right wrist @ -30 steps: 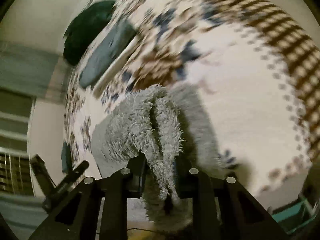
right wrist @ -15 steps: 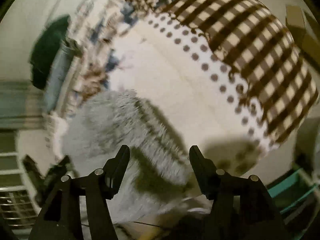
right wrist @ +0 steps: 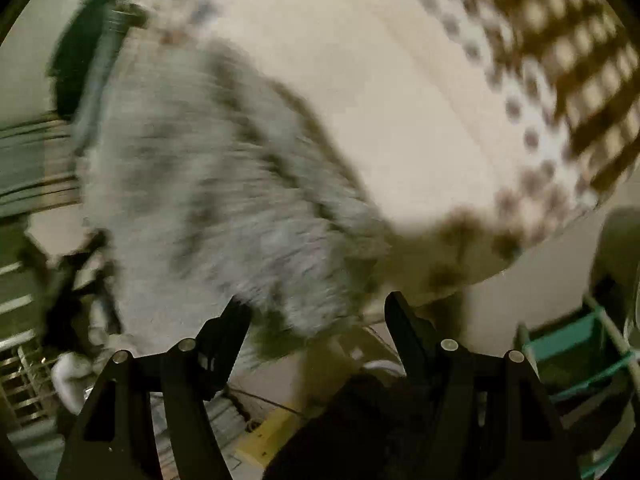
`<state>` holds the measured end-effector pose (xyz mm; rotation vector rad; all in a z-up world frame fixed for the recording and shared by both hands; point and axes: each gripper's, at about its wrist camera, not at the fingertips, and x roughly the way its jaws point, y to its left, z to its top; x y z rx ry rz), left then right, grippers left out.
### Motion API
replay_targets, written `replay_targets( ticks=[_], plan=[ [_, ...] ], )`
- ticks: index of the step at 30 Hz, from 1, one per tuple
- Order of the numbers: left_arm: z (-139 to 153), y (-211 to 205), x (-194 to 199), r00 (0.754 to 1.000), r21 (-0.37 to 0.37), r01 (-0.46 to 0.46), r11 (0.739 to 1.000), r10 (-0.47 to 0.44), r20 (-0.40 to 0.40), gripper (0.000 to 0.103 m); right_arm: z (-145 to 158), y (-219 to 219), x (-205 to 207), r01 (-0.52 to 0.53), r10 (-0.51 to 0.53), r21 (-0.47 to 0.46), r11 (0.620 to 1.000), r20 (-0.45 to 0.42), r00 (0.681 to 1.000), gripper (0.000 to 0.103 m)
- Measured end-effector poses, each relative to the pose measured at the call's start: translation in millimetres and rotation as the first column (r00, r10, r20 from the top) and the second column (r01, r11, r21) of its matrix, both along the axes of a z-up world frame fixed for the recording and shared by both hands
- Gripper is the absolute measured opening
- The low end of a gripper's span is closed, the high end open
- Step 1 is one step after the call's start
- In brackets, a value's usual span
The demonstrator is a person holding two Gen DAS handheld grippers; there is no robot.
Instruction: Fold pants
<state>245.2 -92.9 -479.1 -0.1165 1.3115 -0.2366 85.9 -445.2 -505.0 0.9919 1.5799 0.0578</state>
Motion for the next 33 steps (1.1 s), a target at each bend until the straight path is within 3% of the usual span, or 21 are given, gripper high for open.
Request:
replay_targets(
  ticks=[2,5,7,9,10,11,14,17,21,23,26,31,33],
  plan=[
    [11.4,2.6,1.7,1.0,-0.023,-0.011,1.0,0.011,0.021,0.1,31.0,-13.5,9.8,0.04,-0.041,0.01,0.999,0.109,0.993,0.072],
    [20.4,-0.5,12.4,0.999,-0.042,-0.013,0.999,0.015,0.048,0.1,47.4,-30.9,38.7,0.106,-0.109,0.025,0.994,0.216,0.97,0.072],
    [16.6,-5.3,23.3,0.999,-0.027,-0.015,1.0,0.016,0.05,0.1,37.5,-35.1,67.4,0.112,-0.113,0.019,0.994,0.237,0.965,0.072],
    [9.2,-9.5,33.2,0.999,-0.016,-0.006,1.0,0.006,0.044,0.1,7.3,-32.7,98.8,0.079,-0.084,0.034,0.996,0.177,0.981,0.071],
    [0.6,-12.6,41.1,1.0,0.002,0.003,1.0,-0.003,0.026,0.1,-5.4,-30.0,106.9,0.068,-0.074,0.047,0.997,0.147,0.986,0.048],
    [-4.9,-12.4,45.6,1.0,0.003,0.007,1.0,-0.007,0.017,0.1,-15.1,-25.1,112.1,0.07,-0.075,0.043,0.997,0.134,0.988,0.034],
    [-28.2,-4.8,61.3,0.999,0.03,-0.014,0.999,0.015,-0.03,0.101,-17.1,-27.7,121.2,0.116,-0.108,-0.059,0.991,0.129,0.986,0.032],
    [-40.3,7.0,71.2,0.993,-0.019,-0.073,0.997,0.07,-0.099,0.1,-30.4,-30.9,119.7,0.124,-0.117,-0.075,0.989,0.095,0.989,0.033],
    [-7.9,6.7,60.5,0.998,-0.029,-0.053,0.998,0.052,-0.025,0.1,-12.5,-30.7,111.6,0.146,-0.141,-0.037,0.989,0.1,0.985,0.052],
    [7.7,3.9,53.1,0.999,-0.018,-0.033,0.999,0.033,0.016,0.1,9.3,-40.6,85.8,0.198,-0.19,-0.044,0.979,0.138,0.972,0.065],
    [8.9,-2.4,48.3,1.0,0.004,-0.009,1.0,0.009,0.028,0.1,20.8,-50.8,42.4,0.264,-0.258,-0.043,0.964,0.107,0.96,0.068],
    [-12.9,-10.0,44.0,1.0,0.015,0.002,1.0,-0.001,-0.012,0.1,-32.9,-33.4,-9.0,0.311,-0.302,0.137,0.94,-0.081,0.95,0.067],
    [-18.7,-10.7,42.3,1.0,0.021,-0.002,1.0,0.002,-0.018,0.1,-51.0,-20.3,-19.2,0.347,-0.335,0.205,0.915,-0.093,0.938,0.014]
  ],
)
